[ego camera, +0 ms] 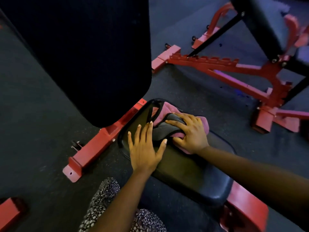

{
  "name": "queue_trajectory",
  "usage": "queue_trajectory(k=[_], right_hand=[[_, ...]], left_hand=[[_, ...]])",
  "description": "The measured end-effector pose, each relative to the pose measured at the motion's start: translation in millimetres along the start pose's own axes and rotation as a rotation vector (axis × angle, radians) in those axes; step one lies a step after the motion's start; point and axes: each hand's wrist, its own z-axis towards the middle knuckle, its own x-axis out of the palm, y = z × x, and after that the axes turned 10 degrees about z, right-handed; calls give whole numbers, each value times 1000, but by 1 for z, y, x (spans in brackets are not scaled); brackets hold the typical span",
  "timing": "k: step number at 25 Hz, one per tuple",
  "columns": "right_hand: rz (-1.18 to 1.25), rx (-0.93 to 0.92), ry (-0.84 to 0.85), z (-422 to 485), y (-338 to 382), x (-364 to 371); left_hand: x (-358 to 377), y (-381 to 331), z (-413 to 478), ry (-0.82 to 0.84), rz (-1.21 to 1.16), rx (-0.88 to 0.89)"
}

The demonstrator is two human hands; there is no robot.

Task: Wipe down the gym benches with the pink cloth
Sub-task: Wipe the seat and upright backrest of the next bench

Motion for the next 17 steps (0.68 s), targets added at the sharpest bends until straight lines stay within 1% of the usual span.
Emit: queue_trajectory(k=[1, 3, 5, 7, 9, 12, 14, 15, 17], right_hand=[[-31, 60, 58, 2, 4, -1], [-68, 226, 211, 8, 23, -8], [28, 431, 341, 7, 60, -28], [201, 617, 402, -17, 103, -61], [313, 739, 433, -64, 140, -103], [419, 759, 505, -136, 172, -169], [473, 748, 570, -178, 169, -209], [461, 736, 601, -198, 164, -228], [410, 727, 610, -245, 151, -263]], left_hand=[[-7, 0, 1, 79, -13, 24], [-29, 6, 0, 315, -91, 67], [-66, 19, -9, 514, -183, 62], [-114, 31, -34, 580, -262, -21], [-159, 30, -66, 644, -374, -119], [-202, 10, -113, 815, -485, -215], [-221, -9, -141, 903, -538, -243], [-229, -20, -155, 924, -549, -259], [-244, -47, -181, 914, -556, -279]])
